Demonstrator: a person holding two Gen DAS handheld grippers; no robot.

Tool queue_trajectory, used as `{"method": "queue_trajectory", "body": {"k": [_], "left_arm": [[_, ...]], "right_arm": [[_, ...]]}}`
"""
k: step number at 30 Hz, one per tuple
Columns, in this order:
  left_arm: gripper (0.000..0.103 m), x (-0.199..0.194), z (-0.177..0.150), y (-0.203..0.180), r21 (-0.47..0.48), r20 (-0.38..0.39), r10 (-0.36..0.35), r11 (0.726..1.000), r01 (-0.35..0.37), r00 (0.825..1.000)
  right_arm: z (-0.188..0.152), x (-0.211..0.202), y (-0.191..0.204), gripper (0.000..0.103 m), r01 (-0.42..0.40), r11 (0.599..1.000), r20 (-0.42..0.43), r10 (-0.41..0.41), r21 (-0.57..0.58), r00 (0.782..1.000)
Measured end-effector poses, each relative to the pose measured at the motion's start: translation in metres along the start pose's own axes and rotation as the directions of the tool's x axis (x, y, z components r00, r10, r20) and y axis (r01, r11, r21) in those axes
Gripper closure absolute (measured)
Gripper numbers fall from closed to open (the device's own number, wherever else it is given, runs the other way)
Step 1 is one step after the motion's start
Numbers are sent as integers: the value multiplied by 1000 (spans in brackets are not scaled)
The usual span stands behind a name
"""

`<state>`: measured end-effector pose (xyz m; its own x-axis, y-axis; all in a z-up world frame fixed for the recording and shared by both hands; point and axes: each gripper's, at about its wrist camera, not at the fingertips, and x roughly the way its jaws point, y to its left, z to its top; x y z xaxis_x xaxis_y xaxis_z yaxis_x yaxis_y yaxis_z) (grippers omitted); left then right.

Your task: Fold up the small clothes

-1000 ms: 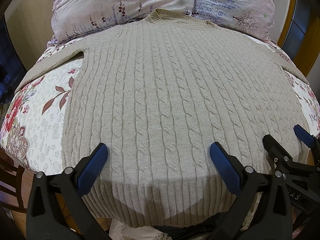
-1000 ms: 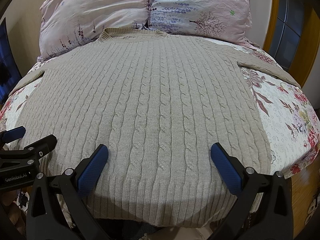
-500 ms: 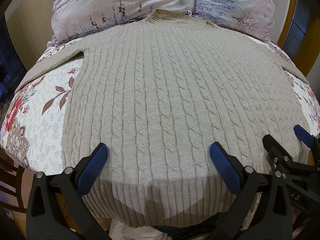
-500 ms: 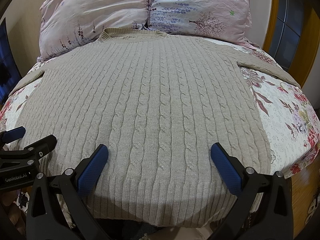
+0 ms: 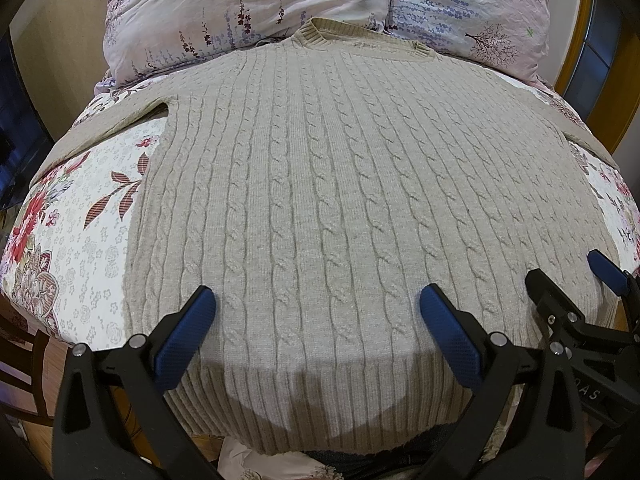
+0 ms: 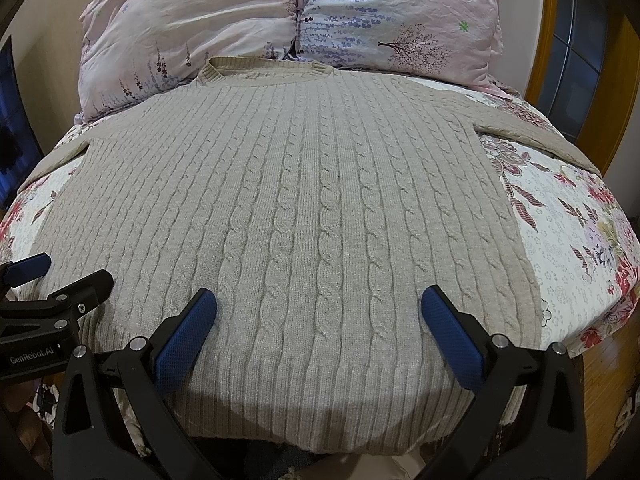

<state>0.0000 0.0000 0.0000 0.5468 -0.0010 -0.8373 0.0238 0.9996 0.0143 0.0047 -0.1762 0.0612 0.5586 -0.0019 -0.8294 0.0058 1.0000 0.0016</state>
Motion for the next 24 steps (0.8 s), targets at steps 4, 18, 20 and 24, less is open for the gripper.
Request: {"method": "queue_trajectory", "body": {"k": [4, 18, 20, 24], "left_arm": [[2, 0, 0, 0, 0, 0, 0, 1000, 0, 1000], [2, 0, 1, 2, 15, -4, -4, 1000, 4, 1000], [2, 0, 1, 1, 20, 0, -6, 1000, 6, 1000], [2, 1, 7, 1, 41, 18, -4, 999, 3, 1000]], "right_arm": [[-1, 0, -1, 1, -1, 1000, 3, 1, -1, 1000], [-1, -2, -3, 1, -56, 996, 88, 61, -66, 994], [2, 1, -6, 1, -79, 994, 90, 85, -78, 992], [20, 1, -28, 1, -122, 992, 92, 123, -20, 988]]}}
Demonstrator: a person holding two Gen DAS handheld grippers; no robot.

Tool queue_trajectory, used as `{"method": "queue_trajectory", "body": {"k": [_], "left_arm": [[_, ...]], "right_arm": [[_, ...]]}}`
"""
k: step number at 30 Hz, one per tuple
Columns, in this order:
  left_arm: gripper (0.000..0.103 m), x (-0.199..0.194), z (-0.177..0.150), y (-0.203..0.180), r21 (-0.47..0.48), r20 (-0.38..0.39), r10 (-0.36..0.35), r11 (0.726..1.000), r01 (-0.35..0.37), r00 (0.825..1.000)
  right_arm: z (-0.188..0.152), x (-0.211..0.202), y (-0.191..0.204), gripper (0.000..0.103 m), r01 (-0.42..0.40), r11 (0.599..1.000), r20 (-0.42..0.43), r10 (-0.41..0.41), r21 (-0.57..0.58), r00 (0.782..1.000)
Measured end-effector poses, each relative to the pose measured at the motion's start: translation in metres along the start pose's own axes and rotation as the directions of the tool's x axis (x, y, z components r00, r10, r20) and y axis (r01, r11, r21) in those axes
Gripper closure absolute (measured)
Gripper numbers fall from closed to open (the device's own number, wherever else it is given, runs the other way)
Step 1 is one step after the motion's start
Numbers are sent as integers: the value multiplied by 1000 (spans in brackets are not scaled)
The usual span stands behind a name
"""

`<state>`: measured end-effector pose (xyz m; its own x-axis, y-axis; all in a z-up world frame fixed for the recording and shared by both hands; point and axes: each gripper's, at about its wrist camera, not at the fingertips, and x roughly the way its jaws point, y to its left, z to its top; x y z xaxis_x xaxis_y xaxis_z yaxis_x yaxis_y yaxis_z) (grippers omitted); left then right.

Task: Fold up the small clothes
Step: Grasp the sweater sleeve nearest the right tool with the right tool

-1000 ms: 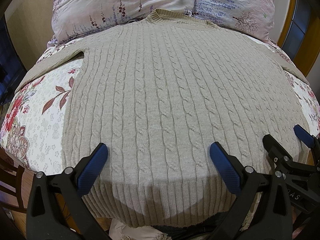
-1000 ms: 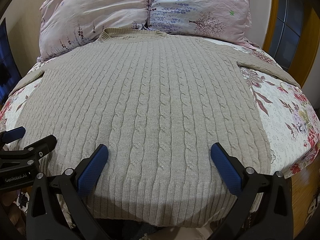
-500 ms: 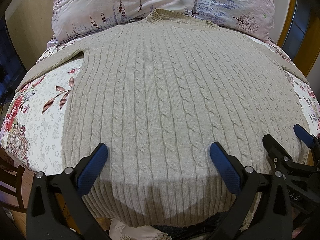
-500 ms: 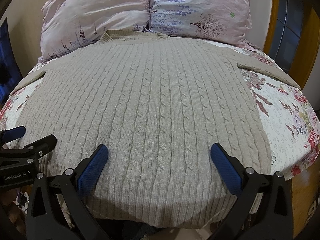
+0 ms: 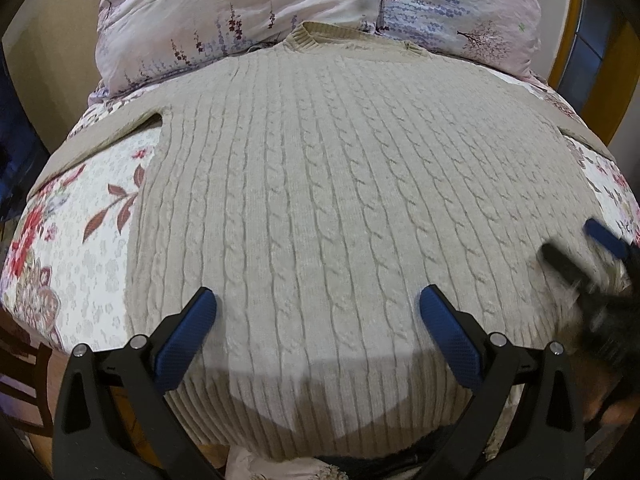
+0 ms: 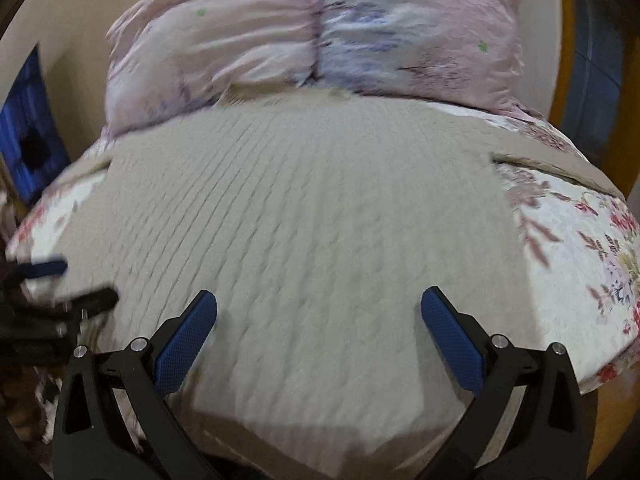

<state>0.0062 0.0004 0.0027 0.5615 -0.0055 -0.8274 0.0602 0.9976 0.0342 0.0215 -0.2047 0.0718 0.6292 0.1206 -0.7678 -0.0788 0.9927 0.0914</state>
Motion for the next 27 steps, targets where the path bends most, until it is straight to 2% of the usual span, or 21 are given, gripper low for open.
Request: {"method": "queue_trajectory", "body": {"k": [4, 6, 9, 12, 13, 18, 23, 27], "left_arm": [[2, -1, 16, 8, 2, 47, 38, 999, -38, 998], [2, 0, 29, 17, -14, 60, 24, 1000, -23, 998], [2, 5, 54, 30, -40, 62, -19, 999, 22, 998], [2, 9, 73, 36, -36, 66, -19, 999, 21, 998], [2, 11, 79, 38, -32, 73, -13, 999, 15, 997], [2, 18, 110, 45, -19, 116, -7, 1000, 9, 993], [2, 36, 132, 51, -27, 102, -104, 994, 108, 989], [2, 51, 141, 55, -54, 85, -168, 983, 173, 982]], "right_arm": [[38, -5, -58, 1, -19, 987, 43, 13, 161, 999], [53, -5, -88, 1, -25, 972, 60, 12, 233, 998], [77, 8, -147, 1, -25, 921, 31, 14, 388, 999], [91, 25, -202, 1, -29, 832, 3, 33, 554, 999], [96, 30, -221, 6, -16, 798, -4, 23, 603, 1000], [113, 50, -276, 25, 37, 701, -30, -23, 712, 999], [114, 67, -321, 42, 94, 575, -74, -57, 813, 996], [104, 70, -340, 53, 112, 507, -90, -67, 855, 994]]}}
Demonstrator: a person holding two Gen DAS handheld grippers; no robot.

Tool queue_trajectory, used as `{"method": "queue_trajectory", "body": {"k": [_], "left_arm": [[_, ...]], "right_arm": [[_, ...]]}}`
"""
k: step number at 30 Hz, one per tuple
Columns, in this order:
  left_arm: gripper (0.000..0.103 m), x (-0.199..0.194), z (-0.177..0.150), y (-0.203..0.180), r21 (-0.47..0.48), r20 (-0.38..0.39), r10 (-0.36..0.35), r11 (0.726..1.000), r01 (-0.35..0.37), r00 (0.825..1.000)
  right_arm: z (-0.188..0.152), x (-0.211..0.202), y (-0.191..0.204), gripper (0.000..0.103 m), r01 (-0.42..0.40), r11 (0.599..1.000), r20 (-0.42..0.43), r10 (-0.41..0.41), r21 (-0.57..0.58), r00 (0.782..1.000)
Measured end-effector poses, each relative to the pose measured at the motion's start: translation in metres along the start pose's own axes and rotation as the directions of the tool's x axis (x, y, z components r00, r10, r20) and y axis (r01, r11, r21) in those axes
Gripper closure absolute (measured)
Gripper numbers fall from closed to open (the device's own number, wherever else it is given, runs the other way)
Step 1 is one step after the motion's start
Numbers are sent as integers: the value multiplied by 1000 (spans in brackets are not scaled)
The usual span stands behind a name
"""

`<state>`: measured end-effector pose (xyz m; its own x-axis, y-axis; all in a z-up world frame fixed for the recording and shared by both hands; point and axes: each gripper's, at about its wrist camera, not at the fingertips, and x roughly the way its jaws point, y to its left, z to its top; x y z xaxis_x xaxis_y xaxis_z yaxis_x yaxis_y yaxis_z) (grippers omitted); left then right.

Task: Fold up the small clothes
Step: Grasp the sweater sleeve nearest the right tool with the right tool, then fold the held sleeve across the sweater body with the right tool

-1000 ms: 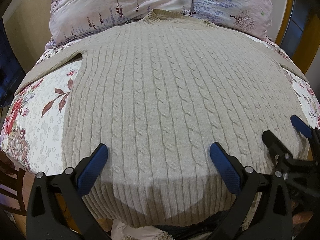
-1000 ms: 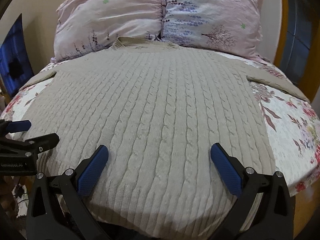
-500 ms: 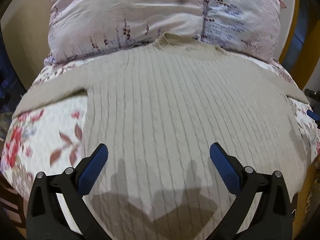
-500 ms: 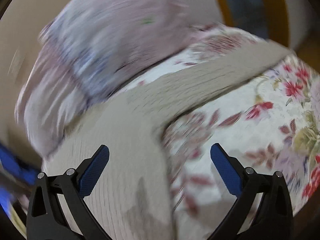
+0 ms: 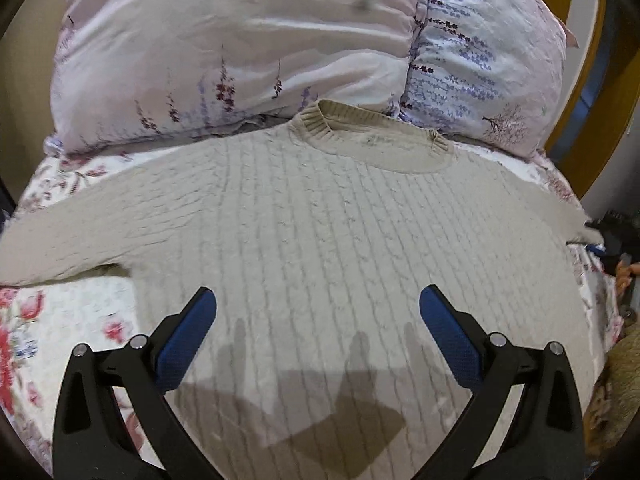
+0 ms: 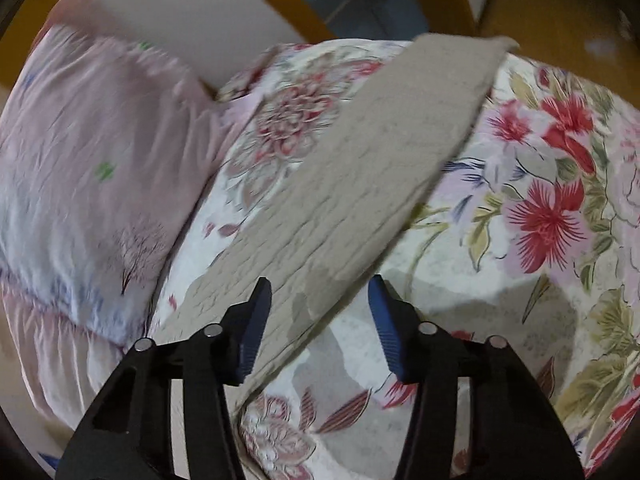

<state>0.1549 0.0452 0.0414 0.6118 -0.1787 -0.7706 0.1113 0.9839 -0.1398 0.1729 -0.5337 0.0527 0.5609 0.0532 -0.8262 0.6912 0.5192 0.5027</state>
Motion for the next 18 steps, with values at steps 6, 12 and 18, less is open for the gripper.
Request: {"method": "queue_trajectory", "body": {"k": [6, 12, 18], "left_arm": [[2, 12, 10, 2, -9, 36, -24, 1000, 24, 999], [2, 14, 16, 0, 25, 66, -62, 998, 60, 996], [2, 27, 24, 8, -24, 21, -114, 993, 115, 993]], "right_arm": [[11, 3, -6, 66, -6, 999, 34, 5, 33, 999], [15, 5, -10, 88, 31, 999, 91, -33, 32, 995], [12, -1, 14, 92, 99, 990, 162, -82, -101, 983]]}}
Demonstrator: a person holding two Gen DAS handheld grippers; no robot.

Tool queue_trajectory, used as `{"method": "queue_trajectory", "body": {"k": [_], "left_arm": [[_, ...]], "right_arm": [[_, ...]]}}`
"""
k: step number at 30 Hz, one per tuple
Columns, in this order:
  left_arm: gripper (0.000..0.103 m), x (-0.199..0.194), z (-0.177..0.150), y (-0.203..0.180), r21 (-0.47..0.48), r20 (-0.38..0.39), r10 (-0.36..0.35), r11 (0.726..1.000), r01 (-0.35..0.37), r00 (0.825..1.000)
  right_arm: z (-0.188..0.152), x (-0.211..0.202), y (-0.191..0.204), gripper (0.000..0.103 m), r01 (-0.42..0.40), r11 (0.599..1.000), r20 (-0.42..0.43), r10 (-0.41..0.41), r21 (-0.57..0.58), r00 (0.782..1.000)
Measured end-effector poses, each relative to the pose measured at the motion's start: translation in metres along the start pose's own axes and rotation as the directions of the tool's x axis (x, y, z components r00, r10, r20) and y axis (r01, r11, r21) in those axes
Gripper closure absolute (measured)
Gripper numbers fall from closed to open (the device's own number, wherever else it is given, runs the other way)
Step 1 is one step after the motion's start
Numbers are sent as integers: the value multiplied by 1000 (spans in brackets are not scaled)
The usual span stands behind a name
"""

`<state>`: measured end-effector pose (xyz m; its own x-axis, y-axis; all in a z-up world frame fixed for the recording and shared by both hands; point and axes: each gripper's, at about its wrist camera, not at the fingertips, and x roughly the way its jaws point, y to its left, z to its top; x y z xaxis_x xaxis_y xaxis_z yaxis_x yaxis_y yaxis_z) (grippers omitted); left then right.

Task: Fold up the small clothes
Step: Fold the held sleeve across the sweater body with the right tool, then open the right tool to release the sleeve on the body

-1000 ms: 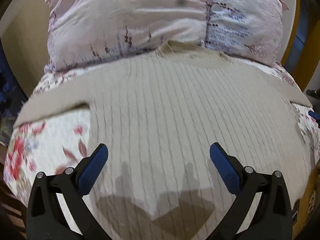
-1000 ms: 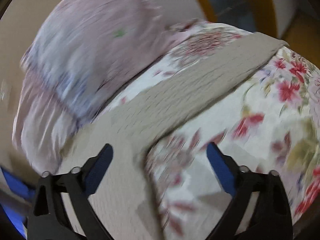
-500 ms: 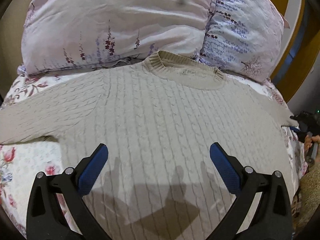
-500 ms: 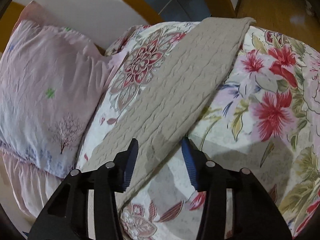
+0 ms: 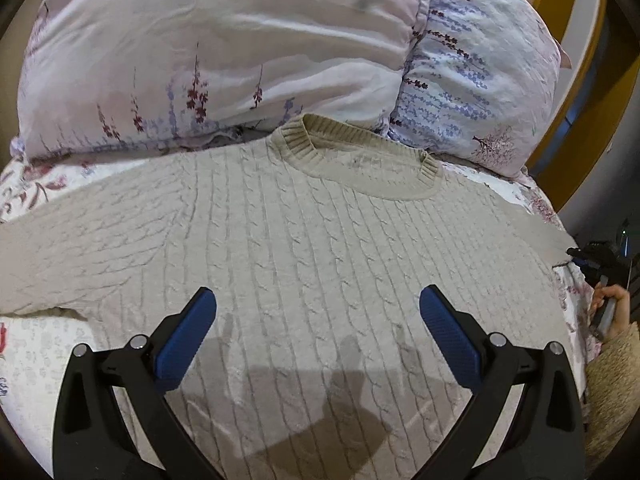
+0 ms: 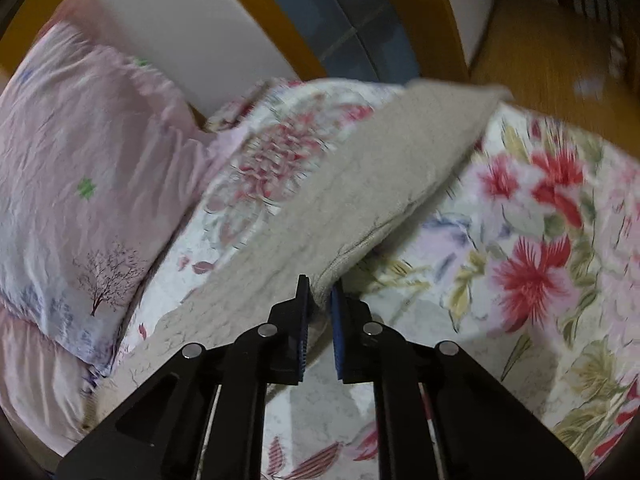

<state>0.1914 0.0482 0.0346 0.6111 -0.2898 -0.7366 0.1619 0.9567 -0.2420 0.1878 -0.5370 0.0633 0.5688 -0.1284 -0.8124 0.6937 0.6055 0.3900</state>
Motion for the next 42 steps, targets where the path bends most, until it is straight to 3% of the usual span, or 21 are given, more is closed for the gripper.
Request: {"method": "queue_trajectory", "body": {"k": [3, 6, 9, 12, 13, 16, 18, 21, 23, 26, 27, 28, 30, 33, 35, 37, 40, 42], "left_arm": [[2, 1, 1, 5, -26, 8, -9, 1000, 9, 1000], [2, 1, 2, 11, -71, 23, -50, 996, 52, 998], [2, 1, 2, 18, -130, 35, -115, 984, 118, 993], [2, 1, 1, 17, -158, 41, -149, 975, 154, 988], [2, 0, 1, 16, -157, 45, -152, 975, 157, 987], [2, -1, -1, 10, -142, 55, -161, 976, 167, 985], [2, -2, -1, 6, -135, 51, -172, 975, 177, 984], [2, -3, -2, 4, -131, 50, -185, 973, 190, 982], [2, -4, -4, 4, -128, 51, -196, 971, 201, 979], [2, -4, -4, 3, -129, 47, -213, 967, 218, 976], [2, -4, -3, 4, -135, 46, -223, 965, 227, 974], [2, -3, -3, 4, -141, 45, -231, 962, 235, 972], [2, -3, -3, 6, -157, 43, -246, 956, 250, 968], [2, -4, -3, 8, -173, 43, -263, 948, 266, 964], [2, -6, -4, 10, -179, 45, -263, 947, 266, 964], [2, -8, -4, 13, -188, 51, -261, 946, 266, 964], [2, -12, -3, 19, -204, 60, -266, 940, 273, 962], [2, -14, -3, 21, -216, 70, -271, 935, 280, 960]], "right_arm": [[2, -16, 24, 93, -17, 995, 64, 23, -102, 998], [-4, -39, 59, 93, -77, 971, 115, 105, -225, 988], [-29, -66, 105, 93, -195, 906, 102, 250, -377, 963], [-68, -79, 146, 93, -328, 812, -10, 370, -483, 929], [-89, -79, 161, 93, -380, 769, -83, 397, -513, 914], [-149, -57, 189, 93, -468, 686, -287, 370, -557, 884], [-180, -40, 197, 93, -480, 665, -372, 312, -571, 874], [-202, -21, 197, 91, -464, 676, -426, 239, -572, 873], [-197, -17, 192, 86, -481, 709, -456, 248, -515, 855], [-179, -18, 177, 60, -521, 761, -483, 315, -386, 817], [-173, -20, 174, 48, -509, 784, -468, 322, -355, 823], [-163, -22, 164, 46, -491, 816, -436, 338, -305, 834], [-150, -19, 157, 46, -480, 847, -413, 362, -229, 836], [-127, -11, 130, 47, -416, 905, -368, 359, -88, 858], [-120, -9, 122, 62, -362, 930, -320, 323, -69, 891], [-113, -11, 124, 86, -306, 944, -265, 266, -120, 927], [-113, -28, 151, 93, -271, 924, -177, 229, -270, 957], [-121, -42, 178, 93, -298, 883, -142, 263, -362, 954]]}}
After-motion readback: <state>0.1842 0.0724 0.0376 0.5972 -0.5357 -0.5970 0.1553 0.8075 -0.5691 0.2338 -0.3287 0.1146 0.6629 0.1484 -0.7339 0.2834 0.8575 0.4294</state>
